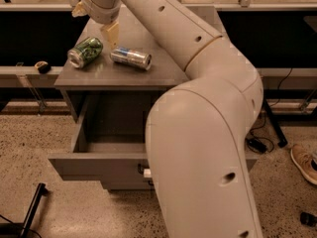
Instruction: Place green can into top drawer
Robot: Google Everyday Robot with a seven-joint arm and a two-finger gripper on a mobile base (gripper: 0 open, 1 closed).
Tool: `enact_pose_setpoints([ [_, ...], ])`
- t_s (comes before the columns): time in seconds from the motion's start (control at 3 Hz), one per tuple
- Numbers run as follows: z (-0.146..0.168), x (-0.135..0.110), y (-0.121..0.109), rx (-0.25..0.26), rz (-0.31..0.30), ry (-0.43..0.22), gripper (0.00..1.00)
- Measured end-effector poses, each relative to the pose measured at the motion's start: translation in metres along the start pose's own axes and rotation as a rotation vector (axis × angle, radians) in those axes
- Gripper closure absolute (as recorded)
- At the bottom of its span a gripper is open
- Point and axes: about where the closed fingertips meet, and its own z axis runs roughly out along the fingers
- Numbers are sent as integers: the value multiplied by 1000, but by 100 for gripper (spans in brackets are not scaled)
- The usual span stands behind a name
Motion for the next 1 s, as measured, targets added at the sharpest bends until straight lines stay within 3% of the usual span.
enact_pose_setpoints([
  [0.33,12,-8,-11,-1,1,-36,22],
  [1.0,45,-24,-11,-42,8,-118,25],
])
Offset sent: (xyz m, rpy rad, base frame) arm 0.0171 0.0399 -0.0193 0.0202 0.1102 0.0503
